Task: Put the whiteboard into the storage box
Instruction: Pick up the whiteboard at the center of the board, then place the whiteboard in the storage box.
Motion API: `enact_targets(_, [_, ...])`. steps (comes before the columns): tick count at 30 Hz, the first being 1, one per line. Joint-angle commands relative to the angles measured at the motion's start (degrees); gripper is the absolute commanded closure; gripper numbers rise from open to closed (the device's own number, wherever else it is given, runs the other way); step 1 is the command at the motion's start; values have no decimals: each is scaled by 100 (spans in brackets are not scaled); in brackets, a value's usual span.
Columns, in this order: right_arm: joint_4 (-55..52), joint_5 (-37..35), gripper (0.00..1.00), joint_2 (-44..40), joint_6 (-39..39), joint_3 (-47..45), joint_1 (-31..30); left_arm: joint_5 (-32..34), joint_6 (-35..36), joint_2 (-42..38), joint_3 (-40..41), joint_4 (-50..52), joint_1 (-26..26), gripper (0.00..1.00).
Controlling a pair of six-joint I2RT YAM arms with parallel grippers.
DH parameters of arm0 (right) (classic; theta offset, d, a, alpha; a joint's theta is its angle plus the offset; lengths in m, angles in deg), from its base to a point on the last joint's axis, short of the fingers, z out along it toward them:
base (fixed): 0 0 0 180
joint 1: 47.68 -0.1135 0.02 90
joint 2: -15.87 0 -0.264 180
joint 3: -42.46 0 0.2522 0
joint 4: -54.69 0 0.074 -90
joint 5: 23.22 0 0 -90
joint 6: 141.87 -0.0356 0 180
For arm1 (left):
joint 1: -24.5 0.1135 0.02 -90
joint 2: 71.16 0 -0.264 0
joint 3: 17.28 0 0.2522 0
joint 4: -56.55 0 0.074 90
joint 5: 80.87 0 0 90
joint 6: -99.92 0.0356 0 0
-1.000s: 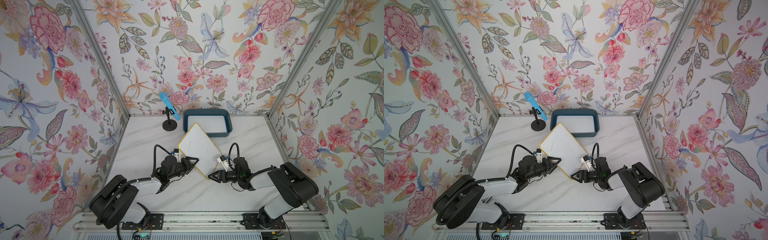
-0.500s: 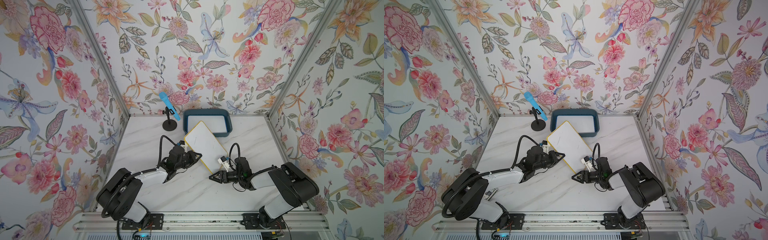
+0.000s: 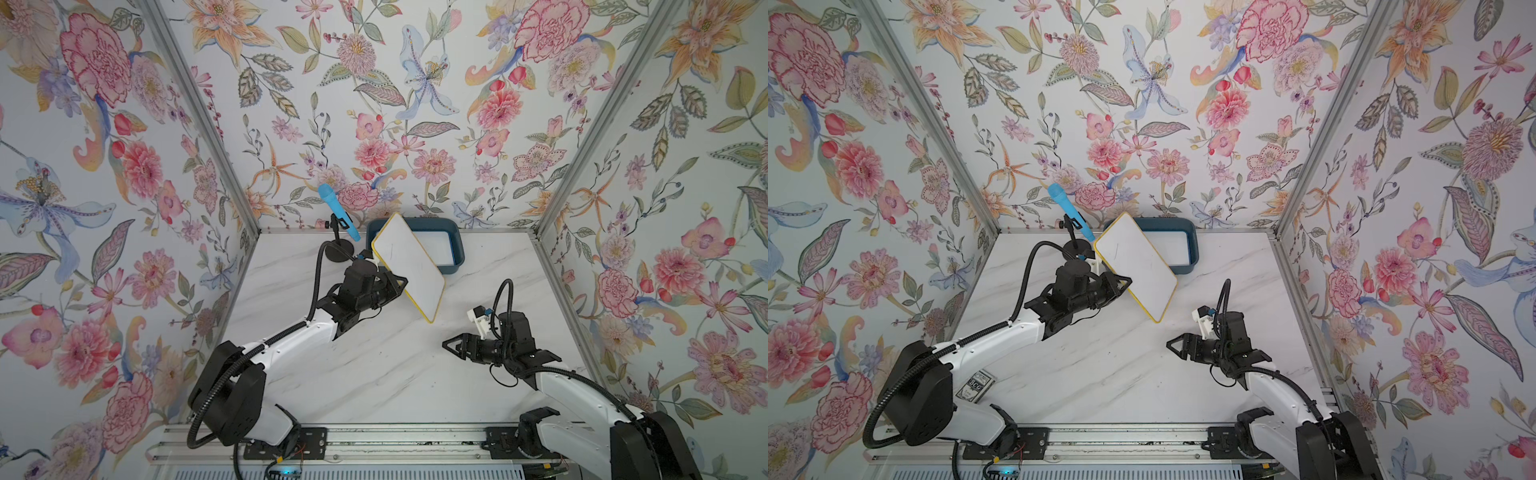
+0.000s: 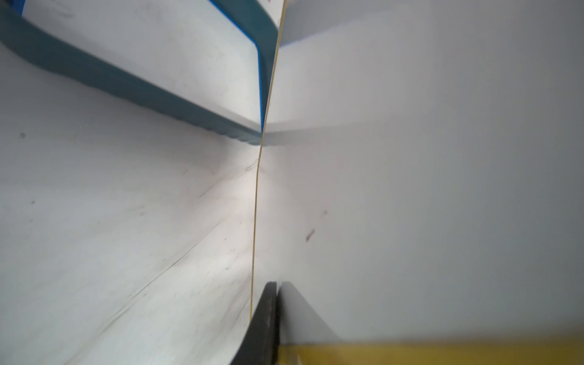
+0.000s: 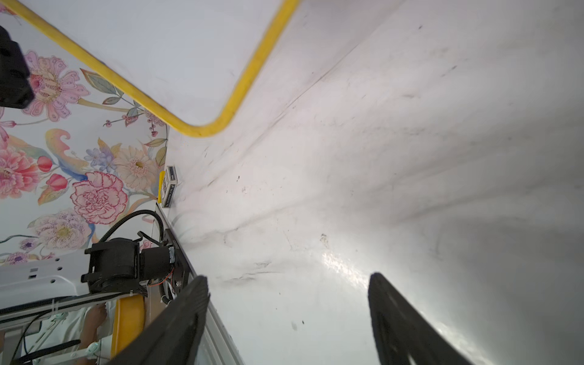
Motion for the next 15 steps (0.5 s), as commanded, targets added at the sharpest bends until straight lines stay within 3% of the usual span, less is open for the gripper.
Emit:
enact_targets(1, [-612,-148,20,4,147,172,99,603,-478,454,-566,-1417,-13,100])
enact_targets(5, [-612,-130,20,15,169,232,154,1321,-1228,1363,-929,-2482,-99,100])
enact_targets(10, [-613,-54,19,7,221,210,245,2825,-2103,2503,-1392,-3776,-409,100])
enact_targets(15, [-604,39,19,-88,296,123,277,3032,-2057,3884,-3201,-3482,-587,100])
